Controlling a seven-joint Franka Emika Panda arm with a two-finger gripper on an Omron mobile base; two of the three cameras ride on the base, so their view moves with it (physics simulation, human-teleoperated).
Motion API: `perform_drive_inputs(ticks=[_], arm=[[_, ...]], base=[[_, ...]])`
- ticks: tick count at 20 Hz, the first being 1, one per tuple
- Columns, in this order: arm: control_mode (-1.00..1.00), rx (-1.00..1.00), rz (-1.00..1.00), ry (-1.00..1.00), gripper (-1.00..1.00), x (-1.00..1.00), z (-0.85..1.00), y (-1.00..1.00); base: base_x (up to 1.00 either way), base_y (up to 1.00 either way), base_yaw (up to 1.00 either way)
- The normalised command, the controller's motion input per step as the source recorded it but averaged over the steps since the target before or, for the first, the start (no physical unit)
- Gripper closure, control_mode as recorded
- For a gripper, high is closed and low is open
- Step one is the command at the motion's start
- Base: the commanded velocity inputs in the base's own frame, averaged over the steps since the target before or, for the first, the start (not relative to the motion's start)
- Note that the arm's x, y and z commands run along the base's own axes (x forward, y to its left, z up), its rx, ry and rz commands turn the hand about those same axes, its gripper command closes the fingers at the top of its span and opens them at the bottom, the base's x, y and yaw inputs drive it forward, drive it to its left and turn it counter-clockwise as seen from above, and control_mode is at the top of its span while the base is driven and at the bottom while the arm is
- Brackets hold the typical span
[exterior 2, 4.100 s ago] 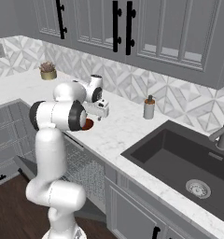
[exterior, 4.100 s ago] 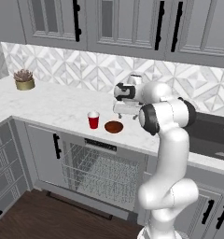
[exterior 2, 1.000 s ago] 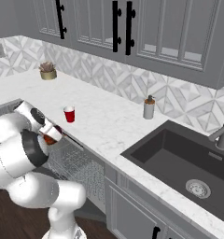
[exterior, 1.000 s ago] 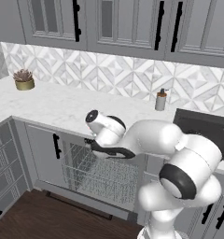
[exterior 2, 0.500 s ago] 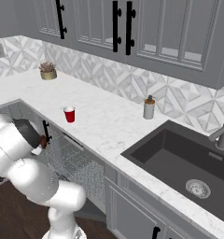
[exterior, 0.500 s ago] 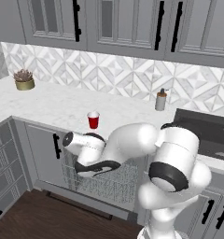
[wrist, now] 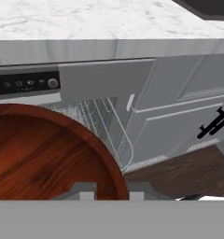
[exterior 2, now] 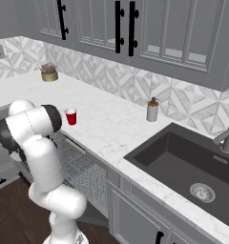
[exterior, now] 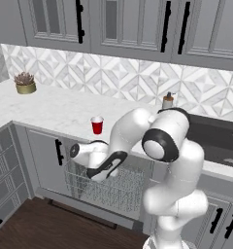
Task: Pick up the cup and bowl from the counter, place them in the dishwasher, and close the dishwasher door.
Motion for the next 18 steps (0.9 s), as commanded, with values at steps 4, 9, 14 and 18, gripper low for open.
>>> perform_drive_inputs(ticks=[4, 9, 14, 18], arm=[[-1.00, 0.00, -0.09, 0.00, 1.00, 0.43, -0.01, 0.21], [-1.00, 0.01, -0.06, -0.05, 1.00, 0.12, -0.65, 0.15], [-1.00, -0.18, -0.02, -0.04, 1.00, 0.20, -0.55, 0.41], [-1.00, -0.35, 0.00, -0.07, 1.00, 0.25, -0.46, 0.68]], base=[[0.00, 0.00, 0.00], [0.00, 0.00, 0.00], [0.00, 0.00, 0.00], [0.00, 0.00, 0.00]])
